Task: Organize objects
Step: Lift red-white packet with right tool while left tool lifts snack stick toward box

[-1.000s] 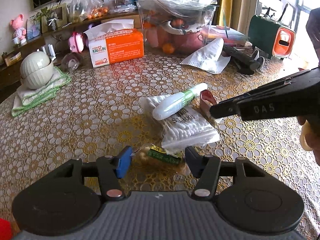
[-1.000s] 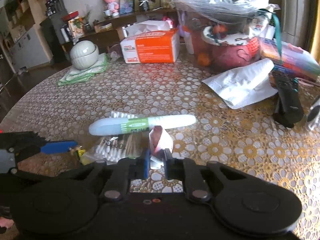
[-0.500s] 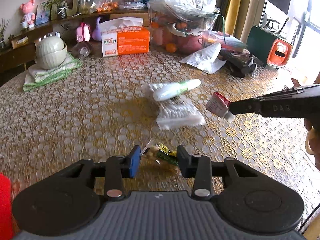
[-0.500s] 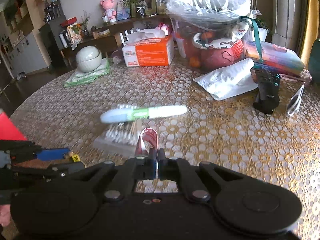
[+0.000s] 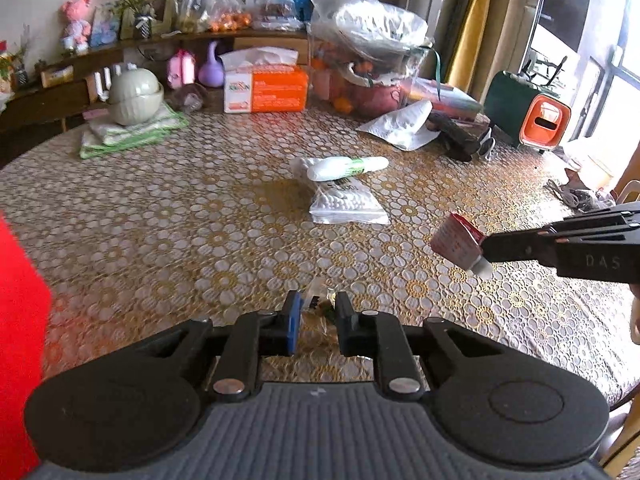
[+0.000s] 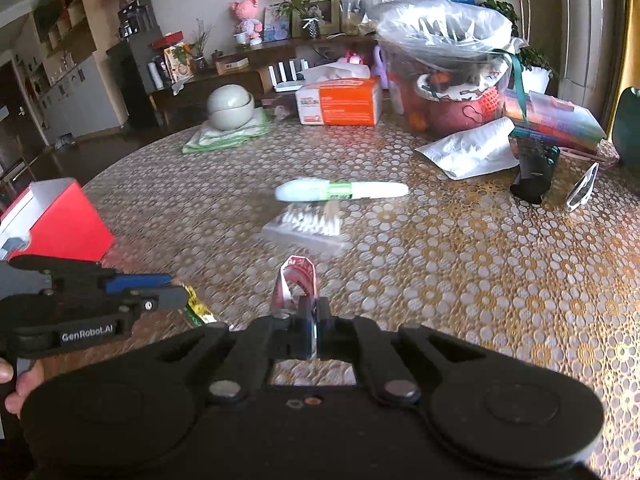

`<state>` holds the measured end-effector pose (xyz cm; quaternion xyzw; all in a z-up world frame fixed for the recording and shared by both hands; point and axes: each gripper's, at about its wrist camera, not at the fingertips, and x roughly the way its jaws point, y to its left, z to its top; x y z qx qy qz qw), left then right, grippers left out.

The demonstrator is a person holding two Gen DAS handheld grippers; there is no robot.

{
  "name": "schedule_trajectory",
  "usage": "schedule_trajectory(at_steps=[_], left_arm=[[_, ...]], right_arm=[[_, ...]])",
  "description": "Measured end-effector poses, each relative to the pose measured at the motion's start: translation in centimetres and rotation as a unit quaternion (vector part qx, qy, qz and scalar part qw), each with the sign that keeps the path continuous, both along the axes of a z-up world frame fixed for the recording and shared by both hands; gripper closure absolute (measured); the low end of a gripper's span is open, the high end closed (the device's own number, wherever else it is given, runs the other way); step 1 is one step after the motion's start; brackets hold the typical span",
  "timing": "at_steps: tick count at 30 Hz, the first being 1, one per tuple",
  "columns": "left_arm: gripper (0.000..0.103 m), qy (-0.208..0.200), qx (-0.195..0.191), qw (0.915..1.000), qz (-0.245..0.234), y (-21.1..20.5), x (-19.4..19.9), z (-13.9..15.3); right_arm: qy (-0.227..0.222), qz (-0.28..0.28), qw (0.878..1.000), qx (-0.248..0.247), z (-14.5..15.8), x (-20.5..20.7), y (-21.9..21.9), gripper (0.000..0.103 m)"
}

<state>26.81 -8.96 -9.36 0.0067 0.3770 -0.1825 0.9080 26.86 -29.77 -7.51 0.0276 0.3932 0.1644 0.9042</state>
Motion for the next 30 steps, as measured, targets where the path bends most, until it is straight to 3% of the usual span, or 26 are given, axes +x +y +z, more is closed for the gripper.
schedule_trajectory(at_steps=[14, 30], left_arm=[[0.086, -0.025, -0.037, 0.9988, 0.018, 4.0, -5.7, 4.6], [0.086, -0.079, -0.041, 0.9946, 0.053, 12.9, -10.0, 10.1]], right_arm=[[-0.028, 0.043, 0.999, -0.013, 4.2, -5.1, 3.8, 0.102], [-0.078, 0.113, 0.99, -0.025, 10.2, -7.9, 13.6, 0.102]])
